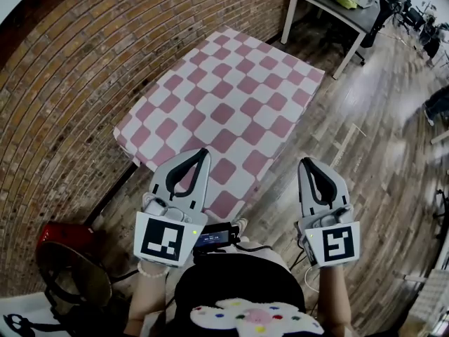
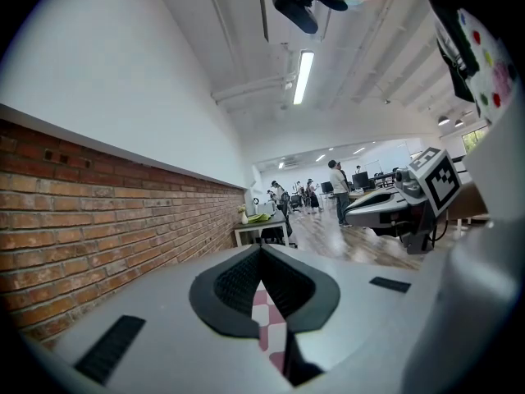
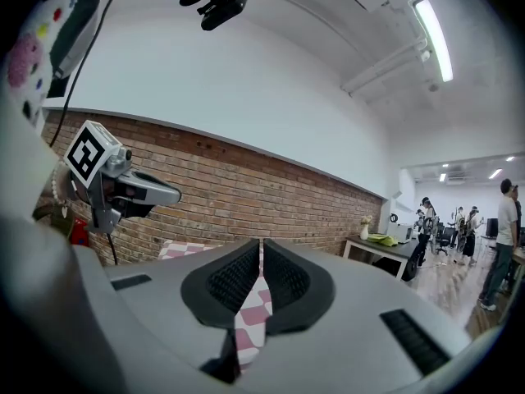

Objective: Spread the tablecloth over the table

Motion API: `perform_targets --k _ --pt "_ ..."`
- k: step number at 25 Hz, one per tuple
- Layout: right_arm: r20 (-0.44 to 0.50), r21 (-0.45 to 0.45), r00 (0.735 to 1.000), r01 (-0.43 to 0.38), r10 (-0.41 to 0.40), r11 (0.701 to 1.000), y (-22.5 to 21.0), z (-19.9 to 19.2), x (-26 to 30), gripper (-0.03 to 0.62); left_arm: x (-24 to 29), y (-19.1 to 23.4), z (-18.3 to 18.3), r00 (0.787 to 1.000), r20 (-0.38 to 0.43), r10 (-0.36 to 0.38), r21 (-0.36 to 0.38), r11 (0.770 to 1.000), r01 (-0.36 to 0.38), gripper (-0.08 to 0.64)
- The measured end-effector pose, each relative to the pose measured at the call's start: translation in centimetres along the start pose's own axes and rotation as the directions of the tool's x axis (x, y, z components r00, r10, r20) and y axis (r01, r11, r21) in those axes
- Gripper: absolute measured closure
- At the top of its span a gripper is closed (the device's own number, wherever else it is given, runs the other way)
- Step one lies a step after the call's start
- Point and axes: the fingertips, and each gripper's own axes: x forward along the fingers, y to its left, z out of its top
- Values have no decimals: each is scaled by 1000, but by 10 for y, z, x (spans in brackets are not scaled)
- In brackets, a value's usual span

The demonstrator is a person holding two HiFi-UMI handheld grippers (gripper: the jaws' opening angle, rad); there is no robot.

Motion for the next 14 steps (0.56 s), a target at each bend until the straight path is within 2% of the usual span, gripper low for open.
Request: perform_targets --k 8,14 --pt "-14 -32 1000 -11 11 999 3 -3 4 551 1 1 2 1000 -1 -2 0 1000 2 545" --pt "35 -9 999 -6 6 1000 10 11 10 551 0 2 3 1000 -4 -1 0 1000 1 545"
